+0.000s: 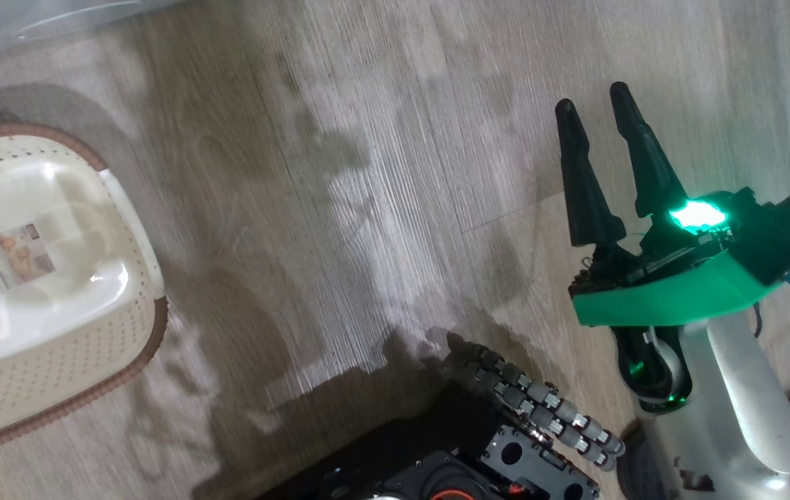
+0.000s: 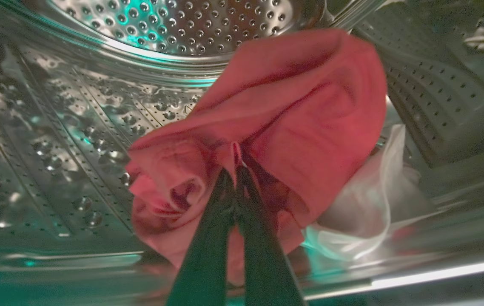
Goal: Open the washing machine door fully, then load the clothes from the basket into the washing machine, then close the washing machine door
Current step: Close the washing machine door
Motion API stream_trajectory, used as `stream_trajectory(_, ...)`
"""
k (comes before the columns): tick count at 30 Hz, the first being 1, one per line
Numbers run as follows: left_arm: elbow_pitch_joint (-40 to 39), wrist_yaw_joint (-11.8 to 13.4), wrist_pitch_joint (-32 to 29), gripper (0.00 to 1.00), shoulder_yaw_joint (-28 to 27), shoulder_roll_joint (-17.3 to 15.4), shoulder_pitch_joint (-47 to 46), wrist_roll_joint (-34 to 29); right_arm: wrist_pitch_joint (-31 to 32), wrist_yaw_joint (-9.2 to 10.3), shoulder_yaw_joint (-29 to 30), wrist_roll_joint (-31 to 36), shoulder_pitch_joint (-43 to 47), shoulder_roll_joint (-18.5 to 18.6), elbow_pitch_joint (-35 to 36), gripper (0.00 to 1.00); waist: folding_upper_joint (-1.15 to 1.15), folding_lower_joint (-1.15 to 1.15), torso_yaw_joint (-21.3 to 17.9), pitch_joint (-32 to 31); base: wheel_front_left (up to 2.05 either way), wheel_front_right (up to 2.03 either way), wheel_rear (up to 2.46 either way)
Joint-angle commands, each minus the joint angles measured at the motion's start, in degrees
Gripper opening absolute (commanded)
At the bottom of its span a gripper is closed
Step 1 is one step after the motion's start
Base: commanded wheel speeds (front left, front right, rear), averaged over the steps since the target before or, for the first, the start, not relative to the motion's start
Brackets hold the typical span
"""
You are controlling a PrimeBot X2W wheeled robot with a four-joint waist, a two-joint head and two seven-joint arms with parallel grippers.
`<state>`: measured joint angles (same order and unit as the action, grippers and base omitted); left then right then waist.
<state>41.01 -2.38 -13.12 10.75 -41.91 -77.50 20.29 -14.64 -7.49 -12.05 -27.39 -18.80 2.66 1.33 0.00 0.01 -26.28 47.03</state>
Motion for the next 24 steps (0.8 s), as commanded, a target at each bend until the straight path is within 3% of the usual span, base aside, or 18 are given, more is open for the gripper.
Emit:
stream_trajectory(1, -0.51, -0.13, 1.02, 0.35, -1.76, -2.07, -1.79, 0.88, -0.36, 0.00, -0.53, -0.35, 1.40, 0.21, 1.29, 1.00, 0.00, -0.01, 0.31, -0.50, 0.00, 0.00, 0.00)
stream_trajectory(2, 0.06, -0.06, 1.45, 1.00, -1.88, -1.58, -1.84, 1.23, -0.36, 0.00, -0.32, -0.17, 1.42, 0.21, 1.21, 1.00, 0.00, -0.01, 0.53, -0.82, 0.00, 0.00, 0.00)
stream_trajectory(8, 0.11, 0.14, 4.40, 1.00, -2.05, 1.83, 0.30, 3.16, -0.36, 0.00, 1.28, 1.40, 1.92, 0.21, 1.09, 1.00, 0.00, -0.01, 3.03, -3.92, 0.00, 0.00, 0.00)
stream_trajectory(12, -3.91, 1.56, 9.80, 1.00, -3.85, 4.48, 6.04, 5.39, -0.36, 0.00, 2.80, 2.96, 2.73, 0.21, 1.15, 1.00, 0.00, -0.01, 5.40, -6.87, 0.00, 0.00, 0.00)
stream_trajectory(18, -14.19, 4.58, 18.56, 1.00, -6.55, 8.18, 19.27, 7.64, -0.36, 0.00, 4.71, 5.26, 4.41, 0.21, 0.92, 1.00, 0.00, -0.01, 8.95, -11.39, 0.00, 0.00, 0.00)
stream_trajectory(24, -35.07, 10.61, 25.89, 1.00, -7.93, 14.69, 41.19, 7.90, -0.36, 0.00, 6.68, 9.18, 6.33, 0.21, 0.46, 1.00, 0.00, -0.01, 14.08, -17.09, 0.00, 0.00, 0.00)
